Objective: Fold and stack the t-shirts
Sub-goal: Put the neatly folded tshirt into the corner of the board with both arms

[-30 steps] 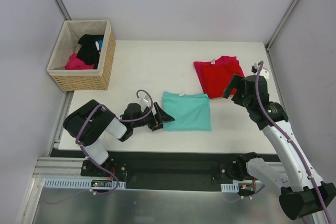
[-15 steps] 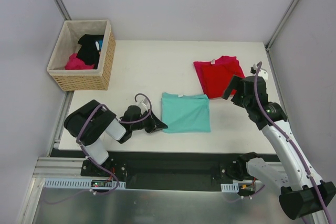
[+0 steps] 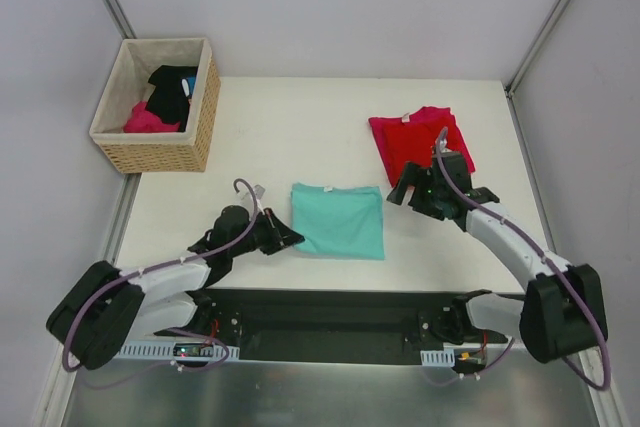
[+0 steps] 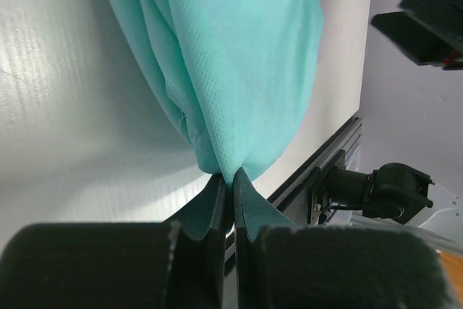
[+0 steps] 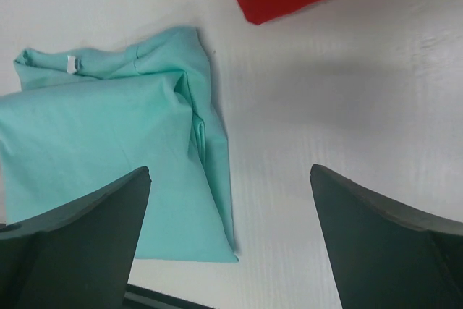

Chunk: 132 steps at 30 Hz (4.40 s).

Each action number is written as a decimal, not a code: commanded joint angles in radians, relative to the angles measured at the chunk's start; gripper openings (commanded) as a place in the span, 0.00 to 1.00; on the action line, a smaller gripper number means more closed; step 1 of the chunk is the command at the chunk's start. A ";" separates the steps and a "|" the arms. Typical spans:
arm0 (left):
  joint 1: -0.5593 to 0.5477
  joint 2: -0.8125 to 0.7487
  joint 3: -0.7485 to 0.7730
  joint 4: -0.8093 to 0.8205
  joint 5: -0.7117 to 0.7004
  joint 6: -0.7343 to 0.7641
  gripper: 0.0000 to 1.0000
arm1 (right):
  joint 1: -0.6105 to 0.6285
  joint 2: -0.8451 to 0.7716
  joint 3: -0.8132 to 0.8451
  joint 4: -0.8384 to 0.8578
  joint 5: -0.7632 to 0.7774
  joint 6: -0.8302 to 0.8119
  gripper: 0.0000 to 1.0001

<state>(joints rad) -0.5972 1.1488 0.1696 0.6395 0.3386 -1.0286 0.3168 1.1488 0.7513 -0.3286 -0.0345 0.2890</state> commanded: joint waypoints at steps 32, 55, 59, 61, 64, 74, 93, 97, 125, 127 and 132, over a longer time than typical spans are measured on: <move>0.103 -0.192 -0.094 -0.250 -0.043 0.067 0.00 | 0.087 0.629 0.028 0.714 -0.530 0.190 0.84; 0.119 -0.138 -0.038 -0.239 -0.019 0.102 0.00 | 0.119 0.568 0.112 0.596 -0.473 0.158 0.00; 0.119 -0.132 0.097 -0.299 -0.010 0.148 0.00 | 0.120 0.467 0.192 0.465 -0.426 0.096 0.00; 0.119 -0.118 0.155 -0.349 -0.010 0.166 0.00 | 0.119 0.436 0.232 0.384 -0.406 0.065 0.00; 0.119 -0.089 0.261 -0.385 -0.006 0.193 0.00 | 0.113 0.407 0.325 0.300 -0.392 0.049 0.00; 0.119 0.060 0.545 -0.406 0.019 0.222 0.00 | 0.010 0.387 0.529 0.168 -0.389 0.032 0.00; 0.028 0.561 1.077 -0.363 0.066 0.206 0.00 | -0.307 0.607 0.876 0.043 -0.467 0.039 0.00; 0.005 0.687 1.198 -0.354 0.086 0.187 0.00 | -0.341 0.670 0.936 0.040 -0.481 0.053 0.00; -0.110 1.123 1.717 -0.416 0.135 0.113 0.00 | -0.519 0.845 1.083 0.033 -0.528 0.107 0.00; -0.121 1.128 1.723 -0.419 0.137 0.113 0.00 | -0.521 0.842 1.079 0.013 -0.509 0.093 0.00; -0.139 1.141 1.723 -0.420 0.135 0.111 0.00 | -0.527 0.838 1.030 0.023 -0.493 0.081 0.01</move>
<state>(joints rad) -0.7185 2.2757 1.8576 0.2203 0.4458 -0.9054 -0.1947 1.9995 1.7889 -0.3119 -0.5365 0.3771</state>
